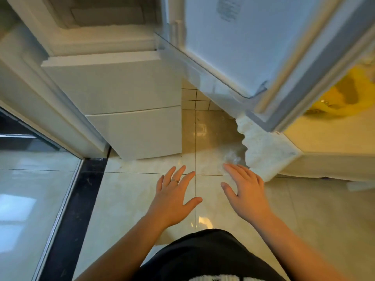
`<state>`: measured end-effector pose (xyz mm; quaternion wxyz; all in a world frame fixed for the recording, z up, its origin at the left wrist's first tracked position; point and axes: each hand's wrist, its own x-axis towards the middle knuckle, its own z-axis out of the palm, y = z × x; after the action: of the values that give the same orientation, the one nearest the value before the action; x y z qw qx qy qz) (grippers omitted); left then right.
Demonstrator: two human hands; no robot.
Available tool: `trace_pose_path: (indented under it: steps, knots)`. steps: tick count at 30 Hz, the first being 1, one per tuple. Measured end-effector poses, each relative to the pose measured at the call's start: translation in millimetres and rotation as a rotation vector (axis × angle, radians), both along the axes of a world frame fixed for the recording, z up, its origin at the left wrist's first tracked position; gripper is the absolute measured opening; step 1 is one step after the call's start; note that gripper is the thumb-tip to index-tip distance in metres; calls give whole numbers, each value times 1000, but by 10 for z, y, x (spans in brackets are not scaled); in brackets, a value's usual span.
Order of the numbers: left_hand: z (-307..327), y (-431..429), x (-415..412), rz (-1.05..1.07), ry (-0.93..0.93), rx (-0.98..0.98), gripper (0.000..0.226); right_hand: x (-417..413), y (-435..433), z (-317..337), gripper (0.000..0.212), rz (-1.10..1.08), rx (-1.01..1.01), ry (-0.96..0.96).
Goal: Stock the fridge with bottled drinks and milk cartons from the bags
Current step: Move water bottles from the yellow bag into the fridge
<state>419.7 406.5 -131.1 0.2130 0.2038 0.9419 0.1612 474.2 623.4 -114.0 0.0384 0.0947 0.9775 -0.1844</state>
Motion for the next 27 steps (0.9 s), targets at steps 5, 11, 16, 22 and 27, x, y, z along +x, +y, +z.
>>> trace_pose_path:
  steps: [5, 11, 16, 22, 27]
  knots:
    - [-71, 1033, 710, 50, -13, 22, 75, 719, 1035, -62, 58, 20, -22, -27]
    - [5, 2137, 1265, 19, -19, 89, 74, 1383, 1994, 2, 56, -59, -66, -1]
    - [90, 2816, 1379, -63, -9, 85, 75, 1601, 2563, 40, 50, -157, -90, -4]
    - [141, 3458, 1190, -152, -4, 115, 70, 1591, 3143, 81, 51, -256, -114, -3]
    - [40, 4029, 714, -173, 32, 186, 67, 1290, 3728, 28, 53, -296, -115, 25]
